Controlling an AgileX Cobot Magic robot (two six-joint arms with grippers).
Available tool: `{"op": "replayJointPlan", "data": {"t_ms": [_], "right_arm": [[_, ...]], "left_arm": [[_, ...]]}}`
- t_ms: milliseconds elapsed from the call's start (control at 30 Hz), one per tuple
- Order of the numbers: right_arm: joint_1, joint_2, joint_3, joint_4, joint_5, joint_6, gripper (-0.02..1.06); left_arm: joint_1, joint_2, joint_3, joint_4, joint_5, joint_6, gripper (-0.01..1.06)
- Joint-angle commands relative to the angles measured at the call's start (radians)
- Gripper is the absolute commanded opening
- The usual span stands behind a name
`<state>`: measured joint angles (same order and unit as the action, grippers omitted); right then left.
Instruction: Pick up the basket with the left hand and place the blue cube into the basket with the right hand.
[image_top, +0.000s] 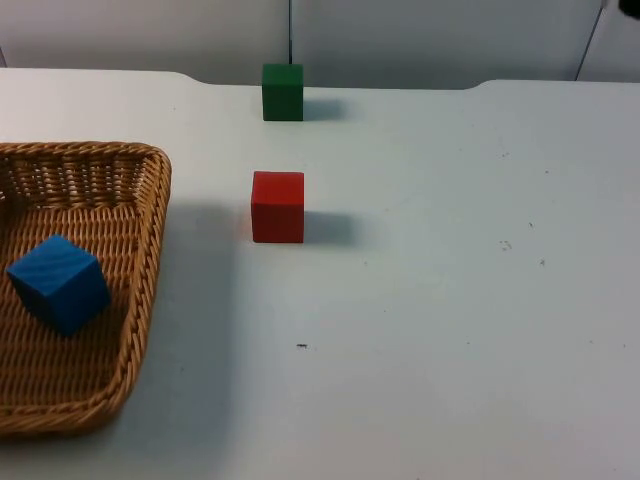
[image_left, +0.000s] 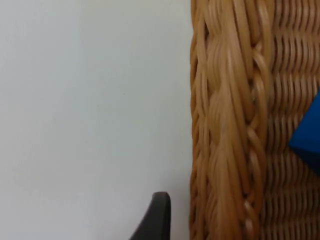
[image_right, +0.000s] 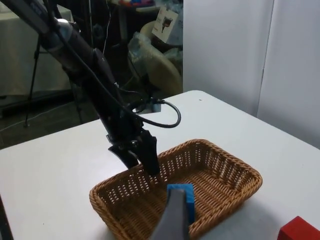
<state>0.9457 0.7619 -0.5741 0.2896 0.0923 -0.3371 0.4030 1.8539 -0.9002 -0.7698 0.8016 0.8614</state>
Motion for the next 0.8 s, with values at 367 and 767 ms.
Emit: {"op": "replayJointPlan", "data": {"t_ms": [367, 767], "right_arm": [[0.005, -0.005, 0.003, 0.003, 0.004, 0.001, 0.73], [0.005, -0.005, 0.003, 0.000, -0.033, -0.001, 0.73]], "left_arm": [[-0.007, -0.116, -0.006, 0.135, 0.036, -0.188, 0.82], [-0.007, -0.533, -0.006, 0.239, 0.026, -0.350, 0.82]]}}
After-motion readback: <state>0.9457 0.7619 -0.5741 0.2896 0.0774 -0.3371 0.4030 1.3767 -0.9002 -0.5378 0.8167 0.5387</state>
